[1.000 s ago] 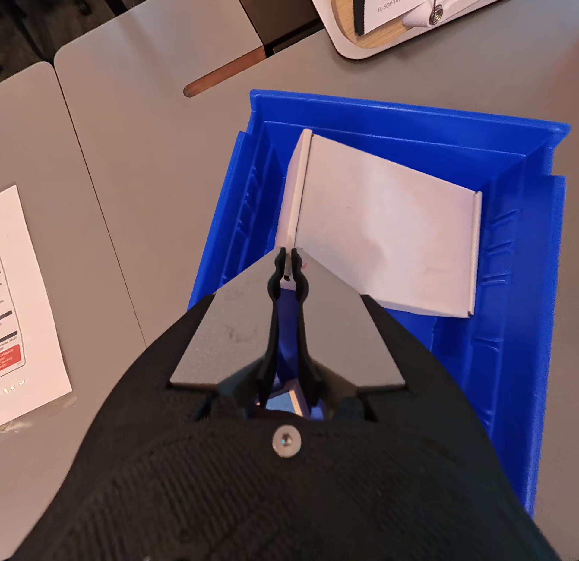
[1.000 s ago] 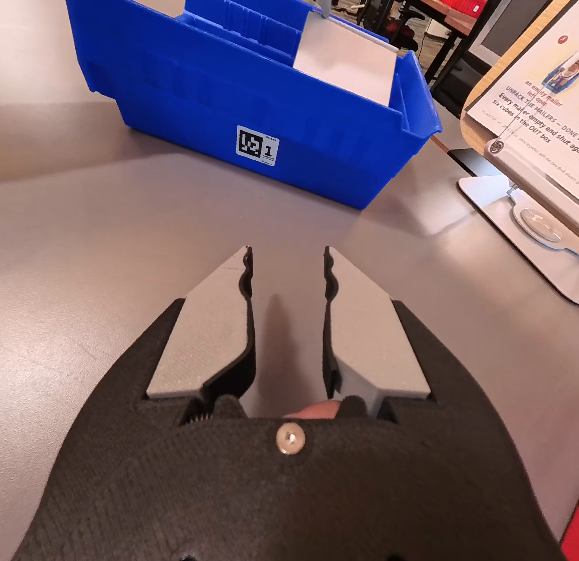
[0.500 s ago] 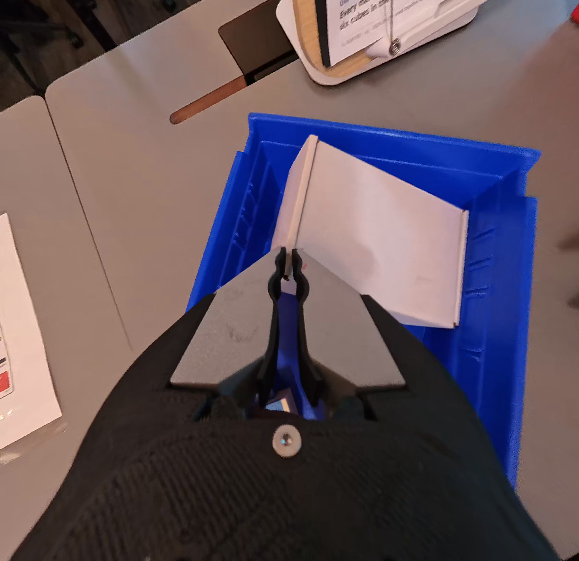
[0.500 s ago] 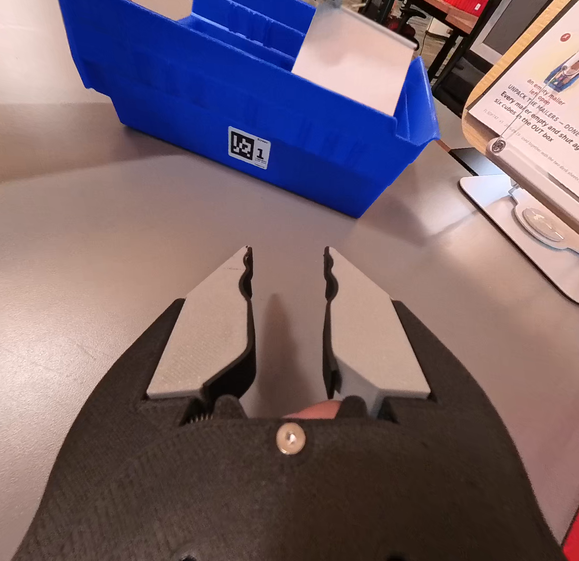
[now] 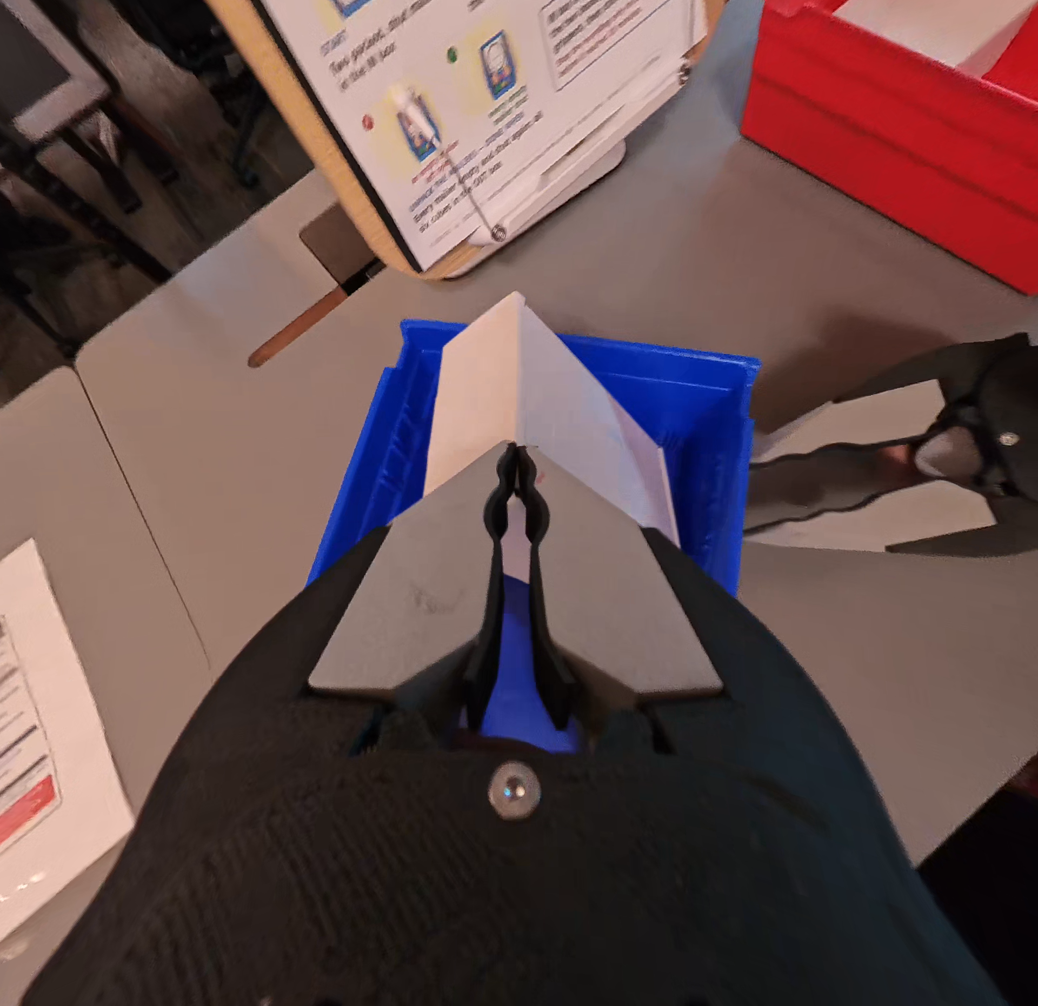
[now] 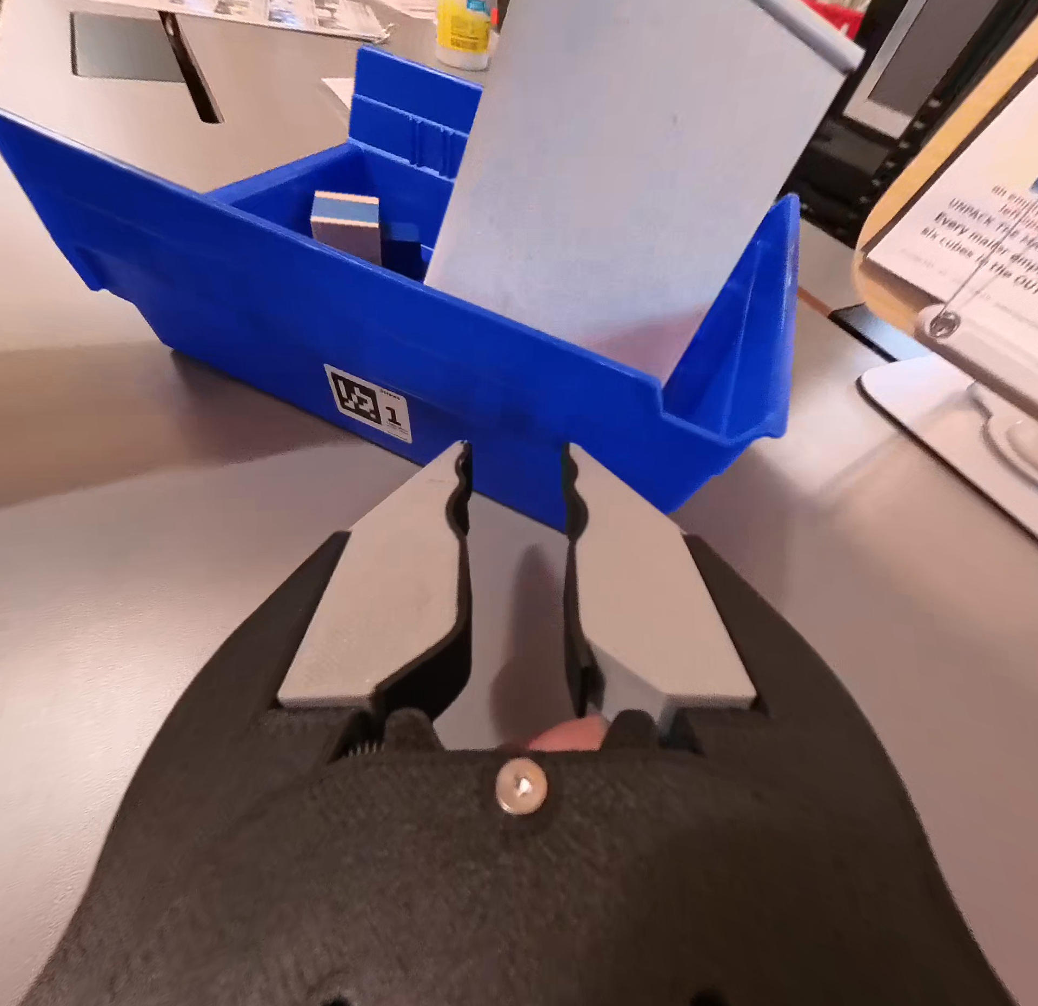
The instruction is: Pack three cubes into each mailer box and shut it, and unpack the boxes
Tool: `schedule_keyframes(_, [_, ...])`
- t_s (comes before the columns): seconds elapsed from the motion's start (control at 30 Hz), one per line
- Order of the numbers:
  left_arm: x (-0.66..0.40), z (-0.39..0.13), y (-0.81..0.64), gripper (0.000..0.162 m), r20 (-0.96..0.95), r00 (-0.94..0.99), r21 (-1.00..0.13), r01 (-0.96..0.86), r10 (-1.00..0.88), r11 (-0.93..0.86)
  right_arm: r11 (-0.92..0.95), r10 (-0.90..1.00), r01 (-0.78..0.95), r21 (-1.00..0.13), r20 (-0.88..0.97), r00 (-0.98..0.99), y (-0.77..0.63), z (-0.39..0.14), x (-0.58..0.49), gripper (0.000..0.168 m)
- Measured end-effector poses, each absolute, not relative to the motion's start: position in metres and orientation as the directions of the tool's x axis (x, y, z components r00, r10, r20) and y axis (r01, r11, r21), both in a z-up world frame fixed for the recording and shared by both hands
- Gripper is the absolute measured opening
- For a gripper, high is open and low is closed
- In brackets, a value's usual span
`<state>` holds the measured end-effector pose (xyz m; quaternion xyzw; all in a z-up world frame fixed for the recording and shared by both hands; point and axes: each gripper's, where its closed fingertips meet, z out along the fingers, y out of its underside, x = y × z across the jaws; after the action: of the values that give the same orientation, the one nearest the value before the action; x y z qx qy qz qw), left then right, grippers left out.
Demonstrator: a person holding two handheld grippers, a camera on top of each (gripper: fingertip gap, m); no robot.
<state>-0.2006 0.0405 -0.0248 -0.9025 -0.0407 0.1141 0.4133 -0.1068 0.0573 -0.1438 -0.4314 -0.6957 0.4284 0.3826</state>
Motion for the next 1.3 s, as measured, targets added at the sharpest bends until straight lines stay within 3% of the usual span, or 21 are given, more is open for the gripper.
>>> schedule_keyframes(0.23, [-0.135, -0.024, 0.043, 0.000, -0.217, 0.976, -0.691, -0.165, -0.016, -0.704, 0.267, 0.930, 0.256, -0.929, 0.178, -0.321, 0.060, -0.142, -0.110, 0.027])
schedule_keyframes(0.33, [-0.136, -0.036, 0.039, 0.000, -0.352, 0.936, -0.615, -0.249, -0.023, -0.748, 0.264, 0.936, 0.262, -0.928, 0.181, -0.302, 0.065, -0.142, -0.116, 0.025])
schedule_keyframes(0.43, [-0.139, -0.028, 0.036, 0.000, -0.348, 0.937, -0.647, -0.226, 0.018, -0.728, 0.273, 0.933, 0.266, -0.924, 0.187, -0.308, 0.064, -0.143, -0.116, 0.032])
schedule_keyframes(0.63, [-0.198, -0.013, -0.007, 0.036, -0.407, 0.884, -0.653, -0.104, 0.232, -0.750, 0.315, 0.923, 0.250, -0.915, 0.234, -0.305, 0.062, -0.143, -0.114, 0.040])
schedule_keyframes(0.7, [-0.216, -0.024, -0.031, 0.056, -0.364, 0.885, -0.647, -0.017, 0.290, -0.762, 0.326, 0.921, 0.250, -0.912, 0.245, -0.303, 0.061, -0.144, -0.113, 0.042])
schedule_keyframes(0.77, [-0.222, -0.031, -0.042, 0.056, -0.226, 0.913, -0.716, 0.081, 0.340, -0.694, 0.334, 0.918, 0.247, -0.910, 0.253, -0.306, 0.060, -0.144, -0.113, 0.043])
schedule_keyframes(0.83, [-0.210, -0.036, -0.046, 0.073, -0.020, 0.951, -0.771, 0.181, 0.307, -0.611, 0.337, 0.916, 0.247, -0.909, 0.256, -0.307, 0.060, -0.144, -0.113, 0.043])
schedule_keyframes(0.93, [-0.210, -0.033, -0.060, 0.082, 0.161, 0.941, -0.818, 0.296, 0.298, -0.493, 0.331, 0.919, 0.249, -0.910, 0.250, -0.306, 0.060, -0.144, -0.112, 0.044])
schedule_keyframes(1.03, [-0.193, -0.033, -0.073, 0.097, 0.365, 0.913, -0.808, 0.408, 0.182, -0.424, 0.323, 0.921, 0.248, -0.914, 0.242, -0.307, 0.060, -0.144, -0.112, 0.044])
schedule_keyframes(1.17, [-0.183, -0.036, -0.099, 0.103, 0.357, 0.926, -0.838, 0.377, 0.125, -0.395, 0.323, 0.920, 0.251, -0.912, 0.241, -0.309, 0.060, -0.144, -0.112, 0.044])
schedule_keyframes(1.3, [-0.168, -0.052, -0.114, 0.102, 0.171, 0.982, -0.877, 0.190, 0.082, -0.441, 0.337, 0.915, 0.256, -0.906, 0.252, -0.314, 0.058, -0.146, -0.113, 0.045])
